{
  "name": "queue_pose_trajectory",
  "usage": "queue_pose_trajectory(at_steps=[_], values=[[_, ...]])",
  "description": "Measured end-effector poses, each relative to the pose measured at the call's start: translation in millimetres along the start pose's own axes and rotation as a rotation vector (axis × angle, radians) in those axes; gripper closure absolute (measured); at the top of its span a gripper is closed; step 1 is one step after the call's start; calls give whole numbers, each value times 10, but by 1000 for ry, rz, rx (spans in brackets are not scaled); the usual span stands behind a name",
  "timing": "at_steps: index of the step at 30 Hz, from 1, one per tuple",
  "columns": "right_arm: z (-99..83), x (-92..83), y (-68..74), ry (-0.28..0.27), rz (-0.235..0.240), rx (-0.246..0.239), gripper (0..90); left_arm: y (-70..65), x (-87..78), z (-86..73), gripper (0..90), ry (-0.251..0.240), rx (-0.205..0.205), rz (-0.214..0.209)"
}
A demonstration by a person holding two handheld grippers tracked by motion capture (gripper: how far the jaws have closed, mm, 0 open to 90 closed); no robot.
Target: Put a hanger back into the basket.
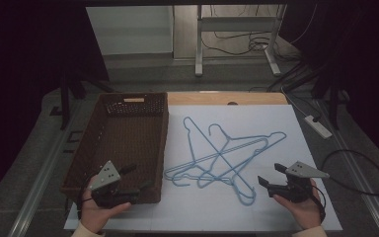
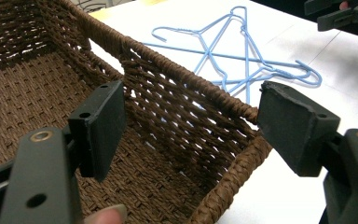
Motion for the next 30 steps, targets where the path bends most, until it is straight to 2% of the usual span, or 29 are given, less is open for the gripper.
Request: queue_pose_trajectory(at_steps=[11,13,17,25,28,29,30], values=[[22,15,-2,2,0,-1,201,-5,8,7,251,-1,-11,8],[17,4,0,9,-2,-4,201,-21,-2,25,251,-3,0,5],[17,25,-6,25,-9,0,201,-8,-1,32,251,-7,-5,-1],[137,120,135,117,-18,-49,210,-54,29,12,251,-1,-4,-24],[178,171,233,184,-21,-76,214,-67,29,20,251,-2,-3,-24],[178,171,233,184,-21,-76,214,-67,29,20,251,-2,-3,-24],[181,207,285,220,-14,-77,218,-69,29,23,251,-3,-3,-24]])
Point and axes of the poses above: each handheld gripper's, and its own axes: x roughly forward along the jaws, z roughly out of its top, y roughly to its left, the point moved 9 cm from there along x, roughly forward along the jaws, and after that the axes turned 15 degrees about -y, right-handed, at the moved point
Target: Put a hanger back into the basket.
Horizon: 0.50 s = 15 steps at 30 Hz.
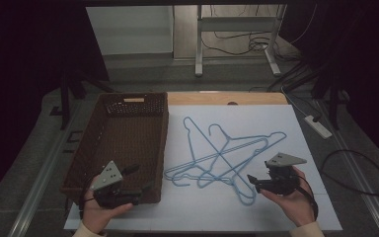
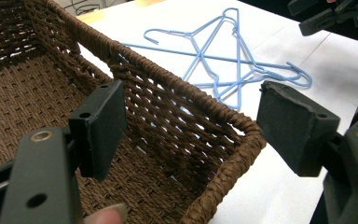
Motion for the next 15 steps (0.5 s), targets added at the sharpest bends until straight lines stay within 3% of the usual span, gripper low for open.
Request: queue_pose_trajectory(at_steps=[7,15], values=[[52,119,129,60,19,0,248,0,9,-16,251,8,-1,-2],[0,275,281,173,29,-13,289,5,7,-15,251,6,-1,0]])
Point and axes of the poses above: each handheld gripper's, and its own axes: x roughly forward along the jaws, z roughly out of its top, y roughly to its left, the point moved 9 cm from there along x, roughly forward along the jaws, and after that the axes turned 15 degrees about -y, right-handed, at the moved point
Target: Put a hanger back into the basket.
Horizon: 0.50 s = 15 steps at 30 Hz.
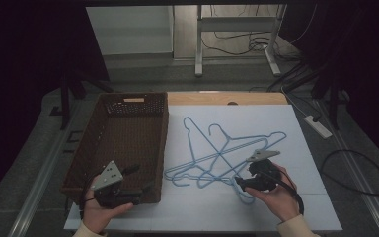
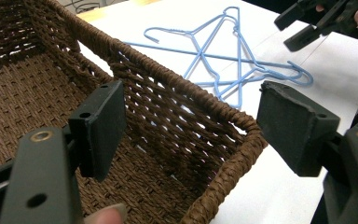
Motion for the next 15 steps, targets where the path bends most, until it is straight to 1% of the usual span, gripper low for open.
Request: queue_pose_trajectory(at_steps=[4,9,12,15], values=[[-45,98,79,61,2,-15,320,-5,-3,6,251,-1,2,0],[-108,164,130,123,-9,-11,362,-3,-5,6,251,-1,2,0],[-134,194,152,145,-10,-9,383,-3,-2,3,251,0,2,0],[-175,239,168,177,-11,-6,409,-5,0,-1,251,2,2,-1]])
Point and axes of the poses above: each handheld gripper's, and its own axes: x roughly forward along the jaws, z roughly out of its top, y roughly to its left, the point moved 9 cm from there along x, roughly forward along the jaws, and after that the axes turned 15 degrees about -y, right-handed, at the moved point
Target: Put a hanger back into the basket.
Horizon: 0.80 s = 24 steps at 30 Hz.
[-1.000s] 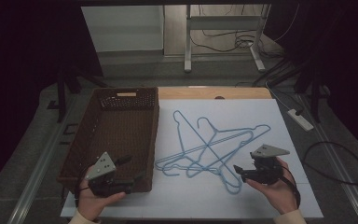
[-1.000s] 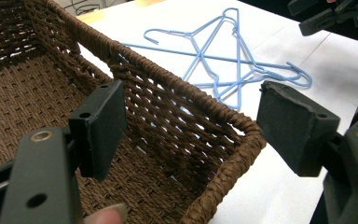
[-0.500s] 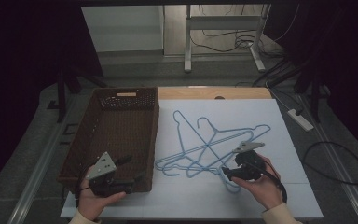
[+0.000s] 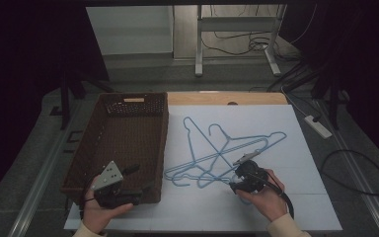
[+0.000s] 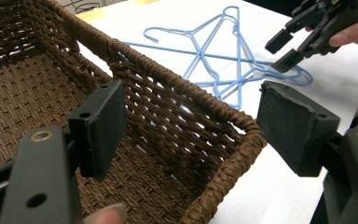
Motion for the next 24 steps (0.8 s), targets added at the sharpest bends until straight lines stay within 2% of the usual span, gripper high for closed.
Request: queue_pose_trajectory(at_steps=[4,7,9,19,24], values=[[-52,66,28,47,-5,24,473,-2,0,1,251,0,0,-1],[-66,88,43,61,-5,25,508,-1,0,-3,251,2,0,-2],[-82,113,50,80,-15,41,559,-2,3,-6,250,2,1,-3],[-104,142,63,129,-34,131,715,-8,6,-4,250,2,4,-3],[-97,139,62,134,-36,146,806,-11,6,-3,250,2,4,-4]])
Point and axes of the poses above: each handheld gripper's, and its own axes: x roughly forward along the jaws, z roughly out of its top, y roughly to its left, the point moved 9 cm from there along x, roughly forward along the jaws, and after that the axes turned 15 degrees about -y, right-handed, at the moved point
